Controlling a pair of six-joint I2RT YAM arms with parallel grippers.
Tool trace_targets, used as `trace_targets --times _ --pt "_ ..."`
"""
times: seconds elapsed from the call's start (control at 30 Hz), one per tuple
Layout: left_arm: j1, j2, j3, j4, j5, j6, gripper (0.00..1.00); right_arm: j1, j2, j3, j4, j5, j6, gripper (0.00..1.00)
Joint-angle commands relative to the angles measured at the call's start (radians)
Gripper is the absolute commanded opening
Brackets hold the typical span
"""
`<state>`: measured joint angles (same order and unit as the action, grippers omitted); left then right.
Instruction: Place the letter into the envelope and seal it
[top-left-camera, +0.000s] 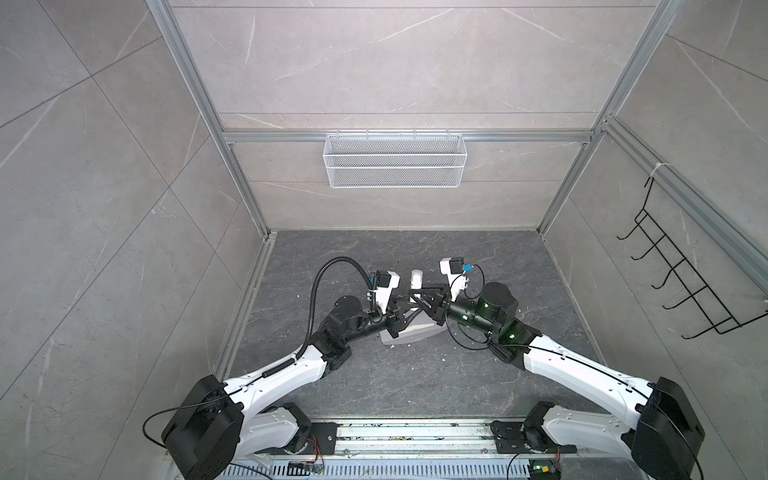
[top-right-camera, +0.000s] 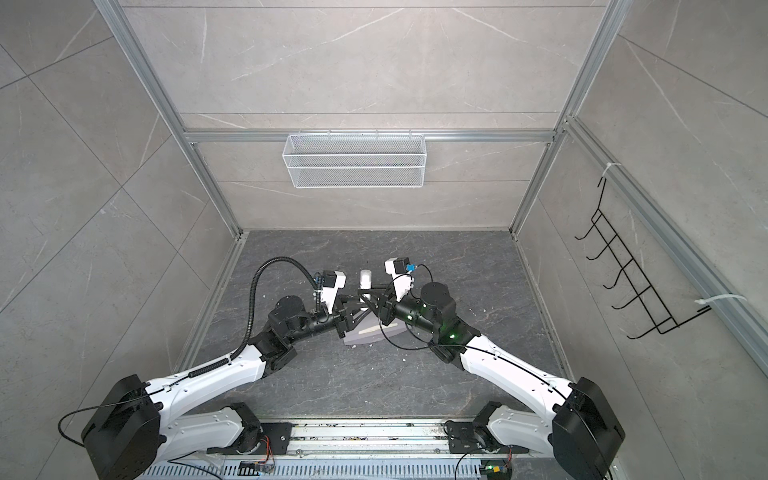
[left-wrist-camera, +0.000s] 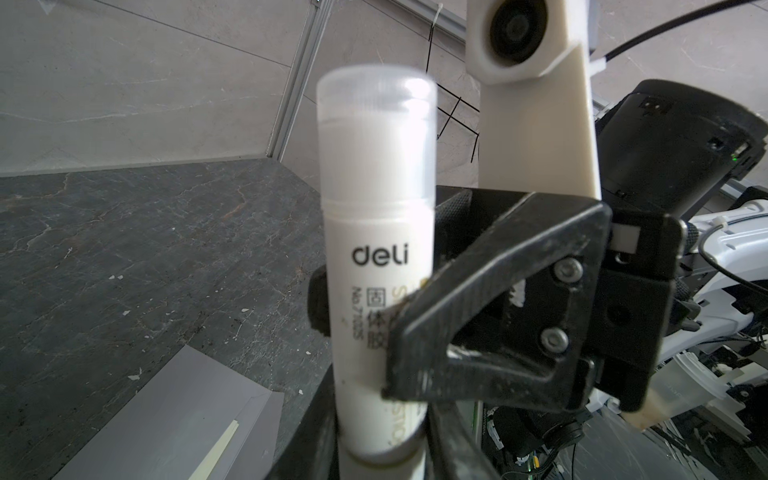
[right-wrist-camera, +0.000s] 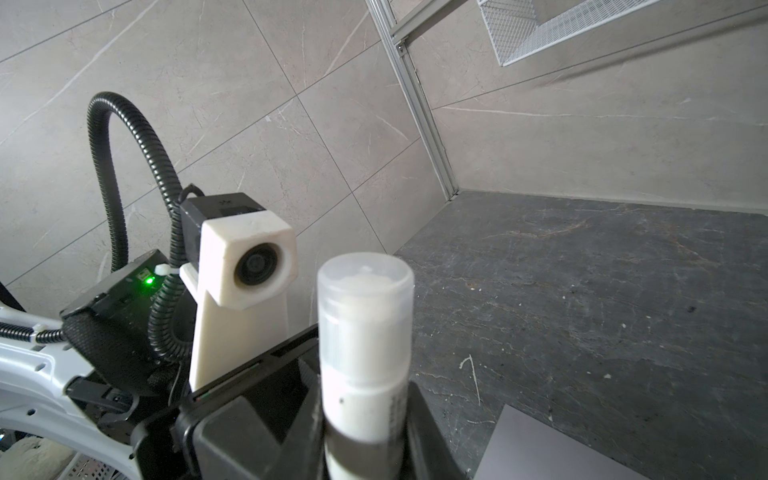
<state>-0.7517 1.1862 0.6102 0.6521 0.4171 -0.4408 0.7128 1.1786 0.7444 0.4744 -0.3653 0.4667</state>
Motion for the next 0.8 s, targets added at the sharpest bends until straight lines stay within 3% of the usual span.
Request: trace_targets --times 0.0,0.13,0.4,0.77 --pt "0.014 -0.009 0.021 -0.027 -0.049 0.053 0.0 0.01 0.001 0.035 -0.039 0.005 -0.039 0.27" --pt "0.014 -0.03 0.023 -0.088 -0.06 0.105 0.0 0.011 -0.014 0.042 -0.08 0.028 -0.057 0.5" --pt "0.013 -0.121 0.042 -0.314 -0.078 0.314 0.0 0.01 -0.087 0.124 -0.268 0.073 -0.098 0.79" --pt "0.013 -0.224 0.049 -0.5 -0.08 0.535 0.0 0.011 -0.062 0.377 -0.756 0.089 -0.122 0.88"
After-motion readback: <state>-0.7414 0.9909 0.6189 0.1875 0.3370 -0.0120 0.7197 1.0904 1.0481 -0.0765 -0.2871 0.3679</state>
